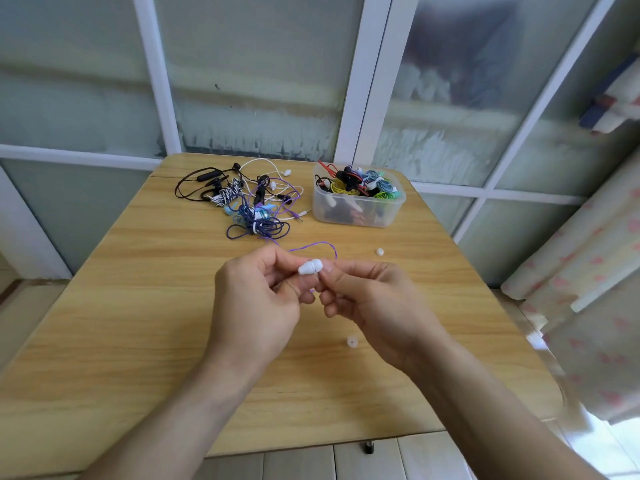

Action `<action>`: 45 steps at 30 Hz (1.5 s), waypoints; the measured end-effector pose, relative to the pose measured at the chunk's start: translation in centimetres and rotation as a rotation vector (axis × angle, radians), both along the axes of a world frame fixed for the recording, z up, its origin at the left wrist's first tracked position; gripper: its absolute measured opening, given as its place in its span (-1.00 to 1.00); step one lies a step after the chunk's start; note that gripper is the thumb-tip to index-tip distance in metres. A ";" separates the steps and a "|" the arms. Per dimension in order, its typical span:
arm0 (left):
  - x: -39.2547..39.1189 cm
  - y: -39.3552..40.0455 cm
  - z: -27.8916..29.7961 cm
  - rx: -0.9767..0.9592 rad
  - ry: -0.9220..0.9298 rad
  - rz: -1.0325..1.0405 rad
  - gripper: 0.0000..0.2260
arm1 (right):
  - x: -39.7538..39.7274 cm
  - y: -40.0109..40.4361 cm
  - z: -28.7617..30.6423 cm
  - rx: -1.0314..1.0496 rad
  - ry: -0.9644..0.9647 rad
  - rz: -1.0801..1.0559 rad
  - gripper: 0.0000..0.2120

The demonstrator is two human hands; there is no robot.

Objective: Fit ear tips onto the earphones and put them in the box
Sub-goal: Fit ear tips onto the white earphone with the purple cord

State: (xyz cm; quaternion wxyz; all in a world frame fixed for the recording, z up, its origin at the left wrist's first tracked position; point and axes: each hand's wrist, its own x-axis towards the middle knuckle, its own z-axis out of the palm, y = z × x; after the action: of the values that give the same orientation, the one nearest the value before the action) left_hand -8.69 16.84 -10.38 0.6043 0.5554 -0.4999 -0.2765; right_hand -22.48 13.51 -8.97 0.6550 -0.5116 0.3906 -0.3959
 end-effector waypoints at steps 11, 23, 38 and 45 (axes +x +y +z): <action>0.9 -0.3 0.5 0.228 0.300 -0.251 -0.91 | -2.4 -1.4 0.3 -0.421 0.268 0.053 -0.72; 1.1 -0.4 0.5 0.211 0.222 -0.314 -0.82 | -1.0 -1.2 -0.4 -0.495 0.182 -0.066 -0.93; 2.5 -1.5 -0.7 0.184 -0.167 -0.199 -0.83 | -0.6 -1.4 0.1 -0.240 -0.010 -0.174 -0.83; 2.9 -2.1 -1.0 0.303 -0.185 -0.266 -0.65 | 0.6 -1.1 -0.3 -0.233 0.041 -0.108 -0.88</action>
State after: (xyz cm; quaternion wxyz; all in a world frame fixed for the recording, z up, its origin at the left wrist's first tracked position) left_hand -5.79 14.71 -11.40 0.4238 0.5918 -0.5750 -0.3737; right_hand -21.88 12.39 -9.28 0.5608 -0.5704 0.3821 -0.4628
